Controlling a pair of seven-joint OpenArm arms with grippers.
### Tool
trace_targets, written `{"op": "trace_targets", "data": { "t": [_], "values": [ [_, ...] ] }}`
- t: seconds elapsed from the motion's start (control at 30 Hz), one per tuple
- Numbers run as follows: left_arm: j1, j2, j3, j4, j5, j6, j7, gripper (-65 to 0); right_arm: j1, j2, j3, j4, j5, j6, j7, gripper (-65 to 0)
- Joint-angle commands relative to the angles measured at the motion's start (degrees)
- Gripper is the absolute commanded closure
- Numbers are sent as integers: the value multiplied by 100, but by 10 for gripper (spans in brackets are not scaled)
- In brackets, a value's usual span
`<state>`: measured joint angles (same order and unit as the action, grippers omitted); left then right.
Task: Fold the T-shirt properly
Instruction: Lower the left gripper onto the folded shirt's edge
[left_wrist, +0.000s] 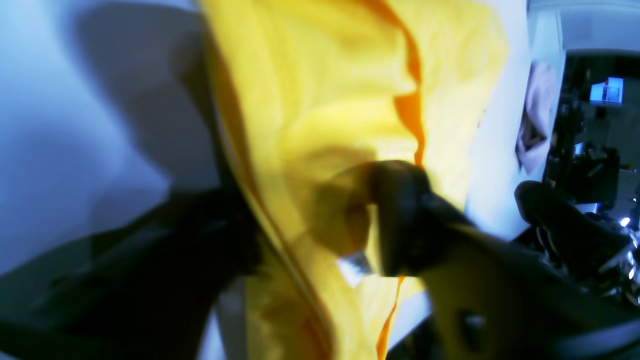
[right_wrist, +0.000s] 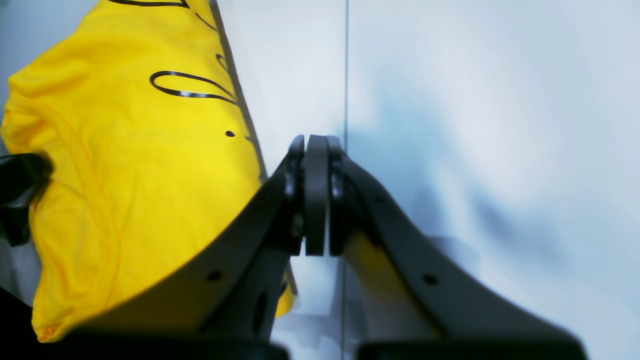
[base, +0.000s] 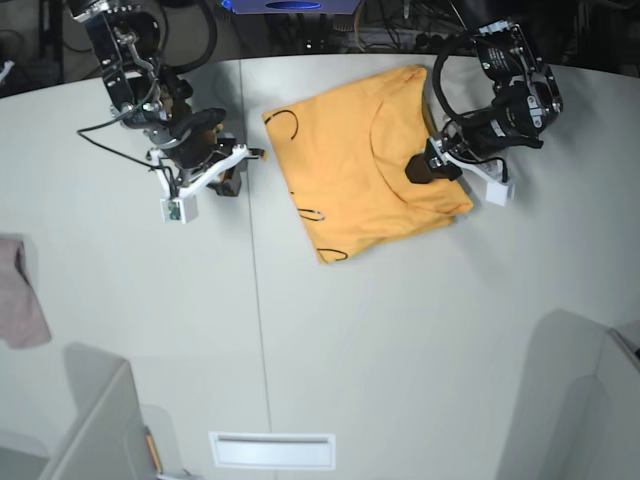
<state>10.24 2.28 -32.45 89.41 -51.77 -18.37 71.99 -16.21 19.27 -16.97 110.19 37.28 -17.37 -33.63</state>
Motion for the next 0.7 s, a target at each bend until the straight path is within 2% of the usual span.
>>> {"op": "trace_targets", "data": {
  "t": [0.0,0.13,0.2,0.27,0.37,0.53,0.6,0.67],
  "values": [
    [-35,-66,23,75,-111,39,23,-212,51,47,40,106,13,53,123,0],
    [-132,-206,84,101,-111,241,32,0,51,47,40,106,13,53,132,0],
    [-202,-391,260,75,-111,241,59,0,51,38,49,97,13,53,132,0],
    [-255,-760,708,92,-111,241,59,0,51,29,225,80,13,44,123,0],
    [-492,-1411,1517,57,-111,241,32,0,16,-173,735,-43,13,44,79,0],
    [-976,-2061,2537,48,-102,241,59,0,-168,-472,1473,-122,13,44,79,0],
    [-1266,-2351,3302,48,205,241,50,0,-168,-577,1737,-307,13,44,70,0],
    [-1600,-2492,4075,48,671,241,41,0,-168,-709,2018,-562,13,44,70,0]
  ]
}}
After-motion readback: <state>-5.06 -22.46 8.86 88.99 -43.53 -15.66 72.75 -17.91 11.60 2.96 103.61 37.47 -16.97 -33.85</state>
